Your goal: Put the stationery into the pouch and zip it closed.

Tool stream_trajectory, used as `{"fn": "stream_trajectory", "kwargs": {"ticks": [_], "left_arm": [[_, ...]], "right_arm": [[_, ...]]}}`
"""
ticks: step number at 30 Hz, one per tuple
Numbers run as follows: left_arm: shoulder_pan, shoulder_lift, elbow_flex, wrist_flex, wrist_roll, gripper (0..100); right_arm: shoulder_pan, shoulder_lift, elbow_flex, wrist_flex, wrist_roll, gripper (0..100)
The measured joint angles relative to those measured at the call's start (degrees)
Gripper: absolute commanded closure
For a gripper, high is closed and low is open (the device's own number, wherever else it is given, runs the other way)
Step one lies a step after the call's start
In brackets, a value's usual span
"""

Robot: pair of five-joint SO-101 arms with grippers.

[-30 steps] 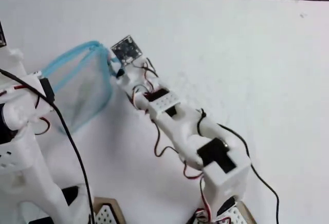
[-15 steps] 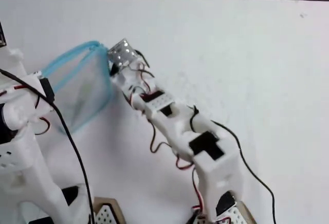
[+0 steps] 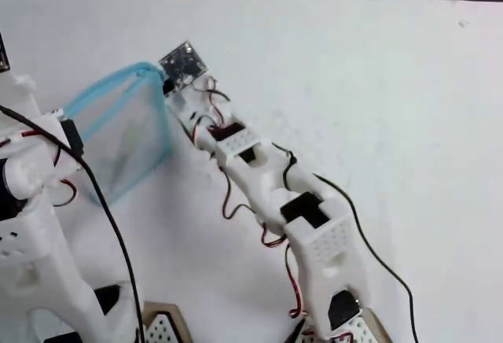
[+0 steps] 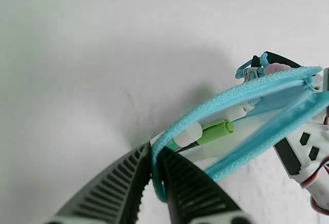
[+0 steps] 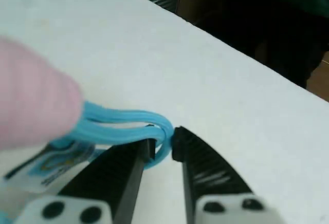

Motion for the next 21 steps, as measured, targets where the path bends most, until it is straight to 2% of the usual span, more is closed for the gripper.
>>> {"fn": "stream_trajectory", "kwargs": {"ticks": [9, 21], "left_arm": [[0.00, 0.00, 0.00, 0.00, 0.00, 98], [0.00, 0.00, 0.00, 0.00, 0.00, 98]], "right_arm": [[4.66, -12.57, 9.14, 0.00, 0.00, 98.2], [9.14, -47.03, 33.14, 0.00, 0.00, 98.2]]}}
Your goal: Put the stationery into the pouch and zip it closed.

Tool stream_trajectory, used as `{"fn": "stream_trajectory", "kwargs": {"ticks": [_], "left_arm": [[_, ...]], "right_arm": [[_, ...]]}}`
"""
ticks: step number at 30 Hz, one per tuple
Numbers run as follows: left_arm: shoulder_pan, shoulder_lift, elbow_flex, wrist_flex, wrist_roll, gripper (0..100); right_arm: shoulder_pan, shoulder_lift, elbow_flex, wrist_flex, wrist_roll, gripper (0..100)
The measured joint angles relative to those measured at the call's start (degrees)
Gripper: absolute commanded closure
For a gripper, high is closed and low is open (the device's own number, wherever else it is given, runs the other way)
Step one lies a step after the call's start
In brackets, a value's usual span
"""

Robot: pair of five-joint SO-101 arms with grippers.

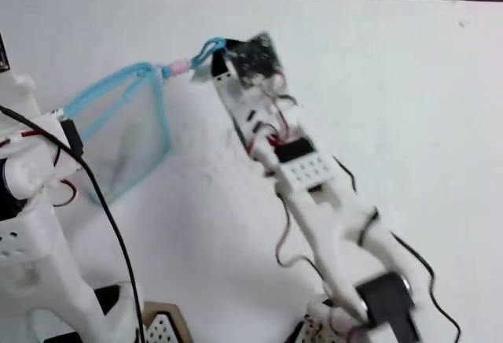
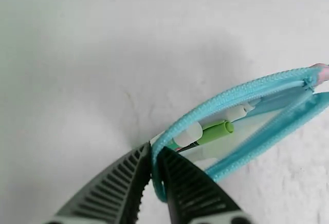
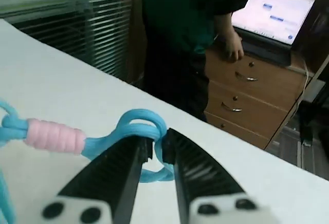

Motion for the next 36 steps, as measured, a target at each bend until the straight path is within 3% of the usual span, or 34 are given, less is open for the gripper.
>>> {"fn": "stream_trajectory", "kwargs": {"ticks": [9, 14, 21, 26, 33, 36], "left_arm": [[0.00, 0.00, 0.00, 0.00, 0.00, 98], [0.09, 0.00, 0.00, 0.00, 0.00, 98], [0.26, 0.09, -4.13, 0.00, 0.00, 98], [1.76, 0.18, -10.02, -0.35, 0.00, 97], [11.34, 0.53, -10.64, -5.71, -0.97, 78], [14.77, 0.53, -10.64, -8.26, -0.97, 76]], "right_arm": [[3.78, -25.41, 10.20, 0.00, -0.18, 98.2], [3.69, -36.75, 11.96, 0.00, -5.36, 98.2], [2.99, -43.87, 11.52, 0.09, -8.53, 98.2], [-0.35, -44.22, 2.99, 4.84, -8.70, 98.2], [-9.32, -44.84, -5.36, 15.21, -8.70, 98.2], [-11.34, -44.75, -5.27, 16.18, -8.70, 98.2]]}}
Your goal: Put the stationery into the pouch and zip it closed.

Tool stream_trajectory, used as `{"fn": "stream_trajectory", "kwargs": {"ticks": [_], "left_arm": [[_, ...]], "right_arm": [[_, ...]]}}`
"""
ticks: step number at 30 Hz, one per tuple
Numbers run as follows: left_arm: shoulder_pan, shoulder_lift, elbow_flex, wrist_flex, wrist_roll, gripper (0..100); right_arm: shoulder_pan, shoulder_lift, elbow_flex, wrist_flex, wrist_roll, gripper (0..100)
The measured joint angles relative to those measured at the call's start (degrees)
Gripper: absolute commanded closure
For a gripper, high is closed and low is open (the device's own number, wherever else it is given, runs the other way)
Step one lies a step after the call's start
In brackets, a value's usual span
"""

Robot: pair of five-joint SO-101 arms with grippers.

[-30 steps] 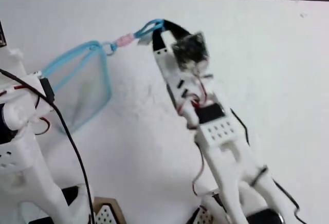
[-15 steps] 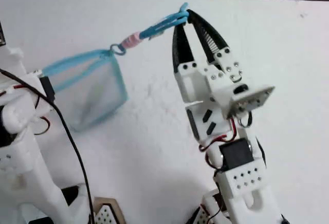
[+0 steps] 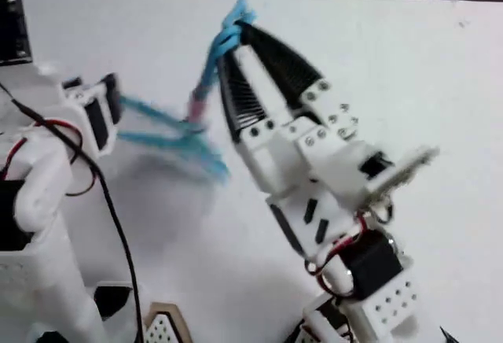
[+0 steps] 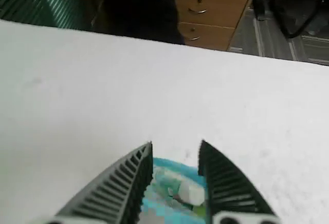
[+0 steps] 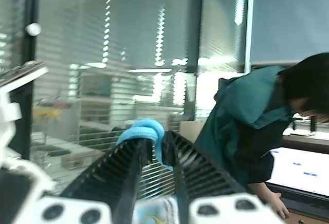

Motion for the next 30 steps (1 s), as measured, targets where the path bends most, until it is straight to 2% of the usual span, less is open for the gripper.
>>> {"fn": "stream_trajectory", "kwargs": {"ticks": [9, 15, 19, 24, 30], "left_arm": [[0.97, 4.40, -2.11, -1.05, -0.09, 76], [1.05, 2.90, -13.98, 7.56, -0.09, 76], [1.41, -4.57, -16.53, 9.58, -0.09, 76], [8.88, -19.69, -3.78, 9.67, -1.32, 76], [10.46, -34.55, 17.58, 9.67, -2.99, 76]], "right_arm": [[-0.44, -0.26, -4.22, 2.73, 0.00, 98.2], [-0.70, 2.90, -4.48, 4.66, 0.00, 98.2], [-1.85, 5.19, -4.66, 4.84, 0.00, 98.2], [-3.96, 9.41, -4.84, 4.84, 0.00, 98.2], [-6.42, 17.23, -7.38, 1.93, 0.00, 98.2]]}}
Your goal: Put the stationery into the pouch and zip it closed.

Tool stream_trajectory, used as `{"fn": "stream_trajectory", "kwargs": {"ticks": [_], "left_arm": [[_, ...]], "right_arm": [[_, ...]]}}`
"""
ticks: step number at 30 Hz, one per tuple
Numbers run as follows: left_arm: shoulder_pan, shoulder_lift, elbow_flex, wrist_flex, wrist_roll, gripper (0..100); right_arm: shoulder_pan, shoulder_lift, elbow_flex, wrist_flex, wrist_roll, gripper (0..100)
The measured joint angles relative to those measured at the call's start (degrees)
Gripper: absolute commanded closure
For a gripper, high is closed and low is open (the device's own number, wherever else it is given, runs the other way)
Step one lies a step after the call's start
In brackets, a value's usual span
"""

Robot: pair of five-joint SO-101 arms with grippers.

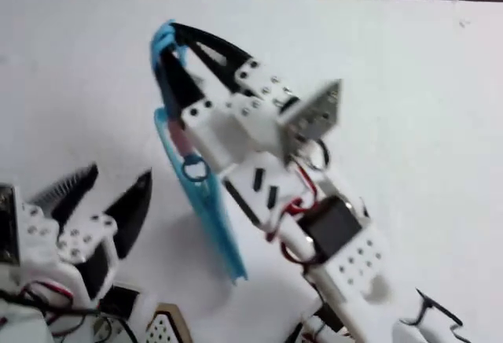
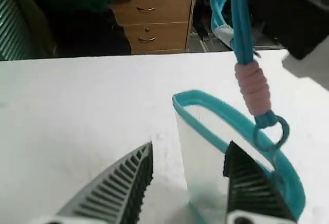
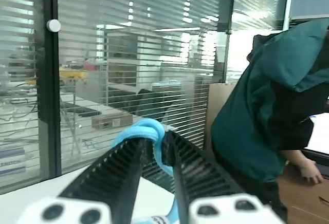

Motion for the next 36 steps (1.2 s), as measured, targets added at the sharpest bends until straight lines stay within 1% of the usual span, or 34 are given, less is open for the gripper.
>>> {"fn": "stream_trajectory", "kwargs": {"ticks": [3, 5, 8, 11, 14, 20, 26, 28, 32, 36], "left_arm": [[-2.64, -4.92, 4.57, 0.00, -0.09, 76], [-4.13, -7.56, 4.66, 0.00, -0.09, 76], [-4.40, -10.46, 4.40, 0.00, 0.53, 76], [-4.40, -12.57, 3.52, 0.00, 5.45, 76], [-4.57, -14.24, 3.60, 0.00, 7.47, 76], [-4.57, -15.21, 9.76, 0.00, 7.82, 76], [-4.66, -15.21, 10.64, -1.41, 7.82, 76], [-6.24, -15.21, 10.81, -3.60, 6.51, 76], [-11.60, -15.21, 11.69, -9.67, 2.81, 76], [-14.68, -15.30, 16.00, -14.77, -1.58, 76]], "right_arm": [[-0.62, 4.40, -2.29, -1.14, 0.00, 98.2], [-0.53, 6.95, -4.31, -1.32, 0.00, 98.2], [-0.53, 10.73, -7.21, -1.32, 0.53, 98.2], [-0.62, 14.42, -9.41, -1.32, 1.85, 98.2], [-0.62, 16.97, -11.25, -1.32, 2.29, 98.2], [0.26, 17.93, -12.57, -1.32, 2.37, 98.2], [2.11, 14.95, -12.57, 0.35, 2.37, 98.2], [2.11, 12.57, -12.57, 2.29, 2.37, 98.2], [1.67, 8.00, -12.57, 6.33, 2.37, 98.2], [1.67, 4.13, -12.57, 9.41, 2.37, 98.2]]}}
